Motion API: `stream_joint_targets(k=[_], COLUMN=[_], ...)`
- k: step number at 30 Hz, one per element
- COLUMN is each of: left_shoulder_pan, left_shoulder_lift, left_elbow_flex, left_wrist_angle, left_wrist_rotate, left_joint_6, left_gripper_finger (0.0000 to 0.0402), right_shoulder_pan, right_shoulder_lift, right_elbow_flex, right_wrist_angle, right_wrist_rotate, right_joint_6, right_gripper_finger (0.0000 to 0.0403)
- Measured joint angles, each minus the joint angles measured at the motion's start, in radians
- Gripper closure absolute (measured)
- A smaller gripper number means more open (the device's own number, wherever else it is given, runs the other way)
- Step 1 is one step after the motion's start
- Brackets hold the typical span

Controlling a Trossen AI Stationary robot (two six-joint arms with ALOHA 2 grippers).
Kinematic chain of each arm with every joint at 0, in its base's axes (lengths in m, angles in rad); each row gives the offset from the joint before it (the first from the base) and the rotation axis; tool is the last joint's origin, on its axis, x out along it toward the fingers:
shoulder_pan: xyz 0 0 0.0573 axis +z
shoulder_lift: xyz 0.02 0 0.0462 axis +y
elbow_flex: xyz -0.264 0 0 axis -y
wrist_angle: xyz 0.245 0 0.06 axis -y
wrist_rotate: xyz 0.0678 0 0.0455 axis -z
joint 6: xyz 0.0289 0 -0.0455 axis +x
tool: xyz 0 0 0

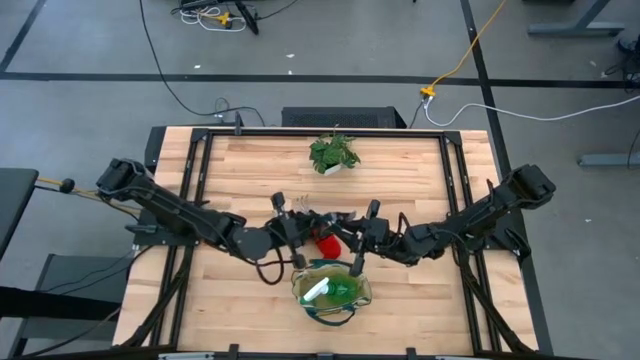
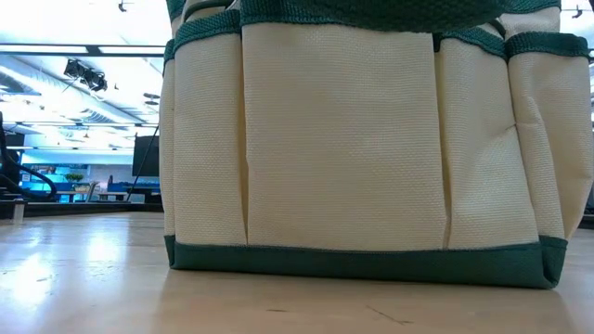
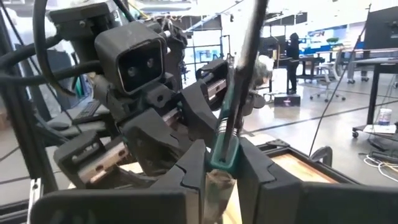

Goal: Pick & Place Garden tools in Gardening bag
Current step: Put the dark green shear scissors into the gray gardening bag

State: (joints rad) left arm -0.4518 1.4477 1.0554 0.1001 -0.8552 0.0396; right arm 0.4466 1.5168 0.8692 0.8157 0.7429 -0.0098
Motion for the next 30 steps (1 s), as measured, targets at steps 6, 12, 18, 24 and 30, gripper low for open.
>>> stream_joint_targets(k=[6,12,18,24,30], left_shoulder_pan=[-0.036,-0.057,-0.081,-0.111,-0.114], left_shoulder_lift=[-0.02,-0.021,-0.023,-0.023,-0.023], left_elbow_flex=[0.0,-0.005,-0.005,-0.004,-0.004], left_wrist_angle=[-0.022,-0.088,-0.114,-0.119,-0.116], left_wrist_rotate=[0.051,0.079,0.009,-0.124,-0.143], left_joint_6=[-0.006,-0.04,-0.022,0.001,-0.001], left_gripper_finger=[0.0305,0.0251,0.0209,0.0203,0.0208], right_shoulder_pan=[0.014,0.039,0.087,0.133,0.162], right_shoulder_lift=[-0.006,-0.015,-0.036,-0.06,-0.06], right_elbow_flex=[0.0,0.003,0.003,0.003,0.003], right_wrist_angle=[0.0,0.032,-0.003,-0.09,-0.131], right_wrist_rotate=[-0.004,0.063,0.06,0.057,0.016], right_joint_6=[-0.002,-0.023,-0.005,0.086,0.152], right_gripper_finger=[0.036,0.036,0.036,0.036,0.036])
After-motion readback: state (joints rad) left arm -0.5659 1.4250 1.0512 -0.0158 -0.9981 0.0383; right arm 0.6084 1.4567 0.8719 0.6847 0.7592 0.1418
